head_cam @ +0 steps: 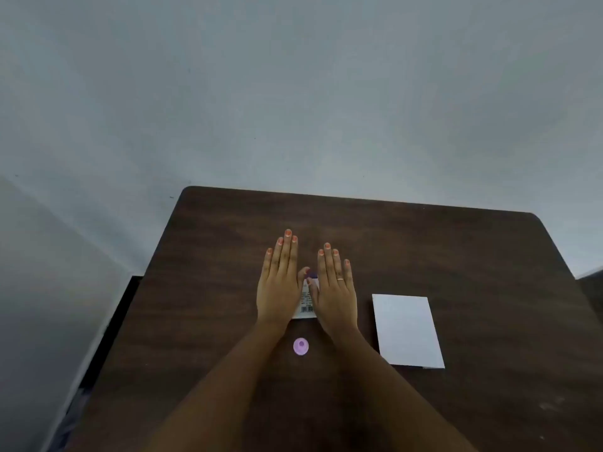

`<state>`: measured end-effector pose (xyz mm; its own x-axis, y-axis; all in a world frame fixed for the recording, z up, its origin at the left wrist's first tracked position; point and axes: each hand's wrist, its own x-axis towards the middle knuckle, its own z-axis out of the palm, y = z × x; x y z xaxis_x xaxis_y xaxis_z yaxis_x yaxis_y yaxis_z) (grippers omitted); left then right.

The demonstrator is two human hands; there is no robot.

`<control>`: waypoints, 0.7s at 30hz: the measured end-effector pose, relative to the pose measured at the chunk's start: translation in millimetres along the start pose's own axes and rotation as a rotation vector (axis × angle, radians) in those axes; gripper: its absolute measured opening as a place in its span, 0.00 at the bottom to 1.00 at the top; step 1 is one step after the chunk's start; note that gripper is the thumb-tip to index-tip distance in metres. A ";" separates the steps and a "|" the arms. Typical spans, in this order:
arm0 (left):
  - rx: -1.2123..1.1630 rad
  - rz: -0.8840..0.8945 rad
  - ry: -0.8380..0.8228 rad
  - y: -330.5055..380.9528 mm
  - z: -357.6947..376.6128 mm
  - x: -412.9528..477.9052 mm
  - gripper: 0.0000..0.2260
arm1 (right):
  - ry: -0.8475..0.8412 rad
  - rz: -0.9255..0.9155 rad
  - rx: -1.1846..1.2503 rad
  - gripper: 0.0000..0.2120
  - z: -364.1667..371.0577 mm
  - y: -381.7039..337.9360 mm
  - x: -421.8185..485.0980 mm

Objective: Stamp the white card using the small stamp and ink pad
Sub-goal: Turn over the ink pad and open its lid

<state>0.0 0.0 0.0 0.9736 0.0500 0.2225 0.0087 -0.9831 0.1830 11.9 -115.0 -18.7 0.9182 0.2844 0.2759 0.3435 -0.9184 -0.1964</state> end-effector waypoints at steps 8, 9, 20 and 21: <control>-0.113 -0.021 -0.164 -15.6 24.3 -21.5 0.29 | -0.216 -0.023 0.162 0.31 18.0 4.2 -14.8; -0.150 -0.016 -0.199 -21.1 26.2 -22.6 0.28 | -0.276 -0.049 0.209 0.31 20.8 6.4 -15.6; -0.346 0.204 -0.447 -84.9 17.8 -24.3 0.37 | -0.491 -0.304 0.244 0.38 19.0 33.7 -9.9; -0.337 0.211 -0.458 -87.7 17.9 -23.1 0.38 | -0.492 -0.292 0.262 0.38 18.5 33.6 -9.0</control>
<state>-19.2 81.9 -38.3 0.9464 -0.2940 -0.1341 -0.1947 -0.8500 0.4895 18.9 -143.3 -45.2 0.7410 0.6641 -0.0999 0.5738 -0.7034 -0.4195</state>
